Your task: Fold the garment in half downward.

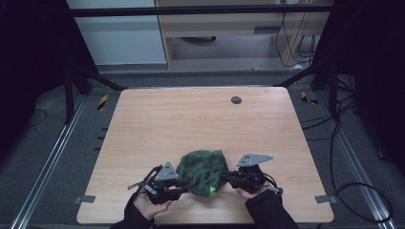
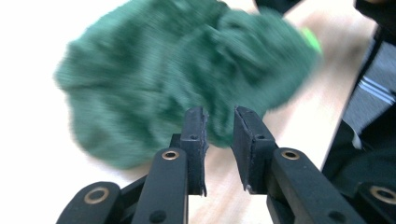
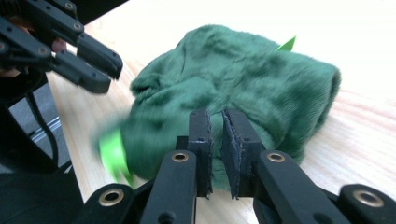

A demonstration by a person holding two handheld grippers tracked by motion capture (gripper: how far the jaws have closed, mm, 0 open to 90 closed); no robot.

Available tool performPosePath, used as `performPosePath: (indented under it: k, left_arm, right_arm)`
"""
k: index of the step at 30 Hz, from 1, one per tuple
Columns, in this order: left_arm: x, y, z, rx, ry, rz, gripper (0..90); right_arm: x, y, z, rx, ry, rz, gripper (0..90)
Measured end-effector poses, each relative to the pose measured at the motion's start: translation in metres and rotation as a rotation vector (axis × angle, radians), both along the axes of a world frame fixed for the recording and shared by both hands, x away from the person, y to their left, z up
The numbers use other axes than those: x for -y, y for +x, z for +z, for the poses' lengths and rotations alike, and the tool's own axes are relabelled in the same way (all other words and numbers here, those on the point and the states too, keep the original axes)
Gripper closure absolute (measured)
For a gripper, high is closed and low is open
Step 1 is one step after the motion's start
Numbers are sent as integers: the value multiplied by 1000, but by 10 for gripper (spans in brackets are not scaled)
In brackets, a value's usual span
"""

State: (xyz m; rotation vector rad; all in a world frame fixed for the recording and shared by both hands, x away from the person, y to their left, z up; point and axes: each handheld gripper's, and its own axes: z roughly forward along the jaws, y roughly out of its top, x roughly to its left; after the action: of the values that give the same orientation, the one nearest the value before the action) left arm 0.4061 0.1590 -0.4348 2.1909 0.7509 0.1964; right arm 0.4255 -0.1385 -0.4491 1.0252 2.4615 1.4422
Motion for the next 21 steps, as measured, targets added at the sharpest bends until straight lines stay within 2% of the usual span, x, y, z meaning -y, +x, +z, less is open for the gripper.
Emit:
performPosePath:
  k: [3,4,8,10,14,18,21]
  left_arm:
    - [-3,10,3,6,-8,46,802]
    - [-3,10,3,6,-8,46,814]
    - [6,21,-10,-12,26,55,845]
    - [9,22,-17,-27,44,48,851]
    - [10,22,-24,-37,71,45,857]
    - [10,23,-29,-43,86,46,858]
    - [6,23,-25,-25,69,60,834]
  right_arm:
    - [1,4,4,19,11,-23,833]
    - [0,5,4,20,13,-31,840]
    - [-7,12,-4,0,-16,-31,866]
    - [-10,13,-10,-11,-56,-28,871]
    - [-10,11,-19,-23,-94,-23,877]
    - [-11,10,-21,-27,-108,-23,872]
    - [-9,10,-17,-10,-92,-29,859]
